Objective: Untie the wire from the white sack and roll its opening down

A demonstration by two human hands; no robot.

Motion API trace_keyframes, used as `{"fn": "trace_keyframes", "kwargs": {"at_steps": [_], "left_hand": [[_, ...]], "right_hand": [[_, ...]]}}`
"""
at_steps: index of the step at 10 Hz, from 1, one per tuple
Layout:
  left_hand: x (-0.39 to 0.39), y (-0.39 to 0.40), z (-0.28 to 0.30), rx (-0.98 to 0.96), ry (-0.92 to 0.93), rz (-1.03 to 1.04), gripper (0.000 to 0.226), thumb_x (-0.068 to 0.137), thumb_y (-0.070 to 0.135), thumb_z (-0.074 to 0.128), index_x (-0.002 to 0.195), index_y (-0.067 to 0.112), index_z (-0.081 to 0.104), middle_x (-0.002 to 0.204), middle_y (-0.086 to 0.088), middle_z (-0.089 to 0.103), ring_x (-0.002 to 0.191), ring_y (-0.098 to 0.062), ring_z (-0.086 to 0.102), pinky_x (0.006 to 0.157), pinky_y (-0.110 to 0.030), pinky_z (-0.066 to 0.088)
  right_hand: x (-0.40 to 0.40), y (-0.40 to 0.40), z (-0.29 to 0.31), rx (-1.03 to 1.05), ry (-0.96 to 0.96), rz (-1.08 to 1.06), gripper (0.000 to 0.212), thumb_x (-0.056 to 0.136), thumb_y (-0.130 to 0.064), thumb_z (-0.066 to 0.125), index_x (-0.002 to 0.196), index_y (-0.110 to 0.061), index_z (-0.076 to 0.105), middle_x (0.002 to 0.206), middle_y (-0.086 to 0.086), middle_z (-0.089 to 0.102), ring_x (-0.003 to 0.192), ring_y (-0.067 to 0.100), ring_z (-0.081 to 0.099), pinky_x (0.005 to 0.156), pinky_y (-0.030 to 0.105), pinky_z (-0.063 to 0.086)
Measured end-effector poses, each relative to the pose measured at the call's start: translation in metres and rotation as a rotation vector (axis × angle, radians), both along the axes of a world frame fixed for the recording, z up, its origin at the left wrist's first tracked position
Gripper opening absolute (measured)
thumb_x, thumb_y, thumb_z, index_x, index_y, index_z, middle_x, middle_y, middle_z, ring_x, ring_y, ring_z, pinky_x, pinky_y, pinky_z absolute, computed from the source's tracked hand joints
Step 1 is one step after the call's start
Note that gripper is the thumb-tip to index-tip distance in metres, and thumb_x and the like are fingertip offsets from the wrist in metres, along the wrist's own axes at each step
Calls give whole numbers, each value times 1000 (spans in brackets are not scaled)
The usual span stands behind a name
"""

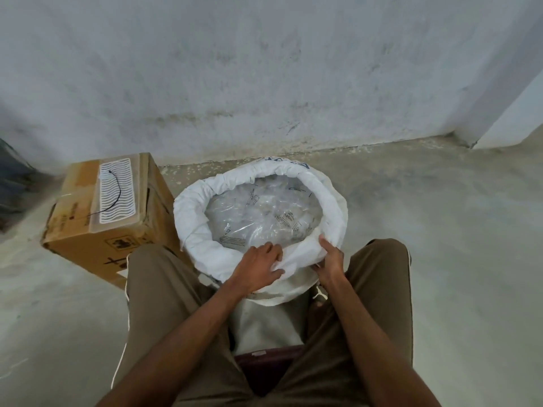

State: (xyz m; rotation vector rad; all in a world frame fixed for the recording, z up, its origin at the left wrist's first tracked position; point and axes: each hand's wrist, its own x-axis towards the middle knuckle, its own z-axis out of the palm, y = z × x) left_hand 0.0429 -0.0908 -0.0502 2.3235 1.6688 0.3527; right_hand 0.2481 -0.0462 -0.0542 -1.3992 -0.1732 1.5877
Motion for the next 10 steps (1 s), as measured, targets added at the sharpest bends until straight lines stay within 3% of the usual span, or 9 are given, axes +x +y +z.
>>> {"fn": "trace_keyframes", "kwargs": {"at_steps": [1,2,3,5,6,7,8,10], "left_hand": [[4,-12,-13,-18,42,-60,31,75,40,63,100,26,51,94,7,53,87,-20,56,76,-32,36],[5,-19,-22,-6,-81,-128,35,69,43,66,101,30,57,95,9,50,90,-13,48,79,-28,32],[-1,-19,-26,-34,-215,-109,27,77,37,66,102,29,62,98,9,56,93,-12,50,85,-31,43],[-7,-23,-25,26,-407,90,23,83,15,60,103,26,62,96,9,57,94,-11,50,83,-21,38],[-6,-26,-19,31,-489,181,23,81,9,61,98,24,62,93,10,59,93,-12,52,79,-29,43],[-10,-22,-7,51,-551,285,23,79,10,62,100,18,63,93,7,60,93,-16,55,81,-37,50],[-22,0,-4,36,-545,355,27,78,10,64,104,18,62,97,5,59,95,-17,55,85,-41,51],[-51,66,-5,31,-342,406,46,83,22,60,129,21,53,123,-10,54,118,-28,51,99,-45,49]], "right_hand": [[-14,-12,7,77,-380,89,101,58,-24,95,136,-24,31,133,3,52,117,27,54,104,48,49],[-16,-20,2,133,-584,172,100,62,-14,91,141,-19,30,134,5,49,118,28,52,107,46,45],[-15,-22,2,142,-677,214,90,70,-5,82,146,-13,32,136,9,51,113,27,52,100,39,45],[-22,-43,7,220,-931,235,89,78,-16,77,150,-9,25,143,16,40,127,34,48,109,39,41],[-31,-51,6,356,-1471,289,83,72,-26,75,142,-10,34,138,16,38,123,30,43,110,39,39],[-39,-48,16,507,-1638,399,77,64,-19,70,135,-16,42,138,13,40,126,32,43,107,46,41],[-47,-25,19,651,-1641,506,64,69,-18,68,131,-15,48,135,13,45,125,33,46,107,45,41],[-74,57,12,810,-1655,701,56,81,-22,64,134,-9,49,135,18,48,125,36,47,105,50,42]]}}
